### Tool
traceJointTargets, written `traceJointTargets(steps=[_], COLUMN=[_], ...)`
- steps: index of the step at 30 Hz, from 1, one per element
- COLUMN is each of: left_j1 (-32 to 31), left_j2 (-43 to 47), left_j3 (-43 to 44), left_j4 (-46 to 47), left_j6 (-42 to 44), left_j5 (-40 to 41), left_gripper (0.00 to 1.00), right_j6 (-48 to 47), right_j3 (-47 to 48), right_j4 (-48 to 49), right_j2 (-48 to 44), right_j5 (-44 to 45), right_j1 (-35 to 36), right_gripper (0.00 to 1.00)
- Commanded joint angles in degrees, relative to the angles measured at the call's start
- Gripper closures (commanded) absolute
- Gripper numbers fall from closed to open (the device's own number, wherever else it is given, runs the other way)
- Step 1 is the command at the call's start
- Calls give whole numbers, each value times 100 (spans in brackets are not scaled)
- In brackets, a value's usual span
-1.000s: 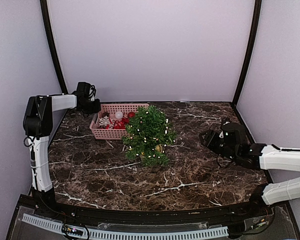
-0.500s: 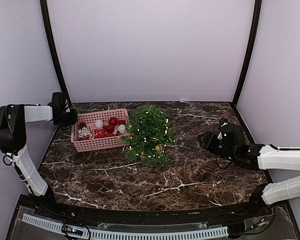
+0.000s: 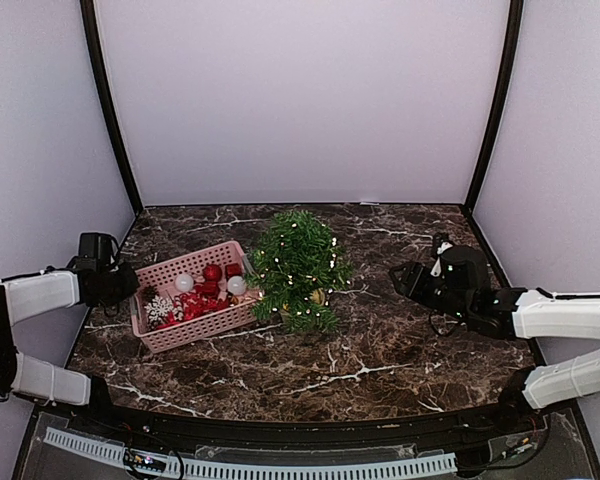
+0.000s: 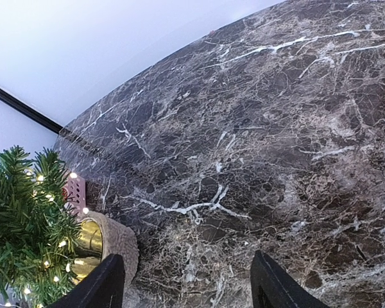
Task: Decorate the small christmas tree
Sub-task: Move the bin to the center of the board.
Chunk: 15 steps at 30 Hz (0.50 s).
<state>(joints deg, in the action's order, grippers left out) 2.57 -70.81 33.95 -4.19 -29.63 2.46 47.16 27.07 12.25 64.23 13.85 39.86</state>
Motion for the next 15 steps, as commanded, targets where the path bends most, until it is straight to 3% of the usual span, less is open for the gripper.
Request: traceJointTargets(steps=[1, 4, 8, 10, 15], left_j1=[-28, -24, -23, -28, -32], left_j2=[356, 575, 1143, 1518, 2197], left_j3=[-385, -476, -467, -385, 38], left_j4=[174, -46, -366, -558, -972], left_j6=[-469, -492, -448, -388, 63], left_j5=[-227, -167, 209, 399, 557], left_gripper=[90, 77, 40, 32, 28], right_j6=[-86, -77, -49, -56, -118], right_j3=[-13, -40, -108, -105, -47], right_j4=[322, 300, 204, 115, -109], right_j2=[64, -9, -192, -292, -512], right_j5=[-160, -163, -28, 59, 281], right_j1=[-31, -35, -31, -31, -39], right_gripper=[32, 32, 32, 32, 30])
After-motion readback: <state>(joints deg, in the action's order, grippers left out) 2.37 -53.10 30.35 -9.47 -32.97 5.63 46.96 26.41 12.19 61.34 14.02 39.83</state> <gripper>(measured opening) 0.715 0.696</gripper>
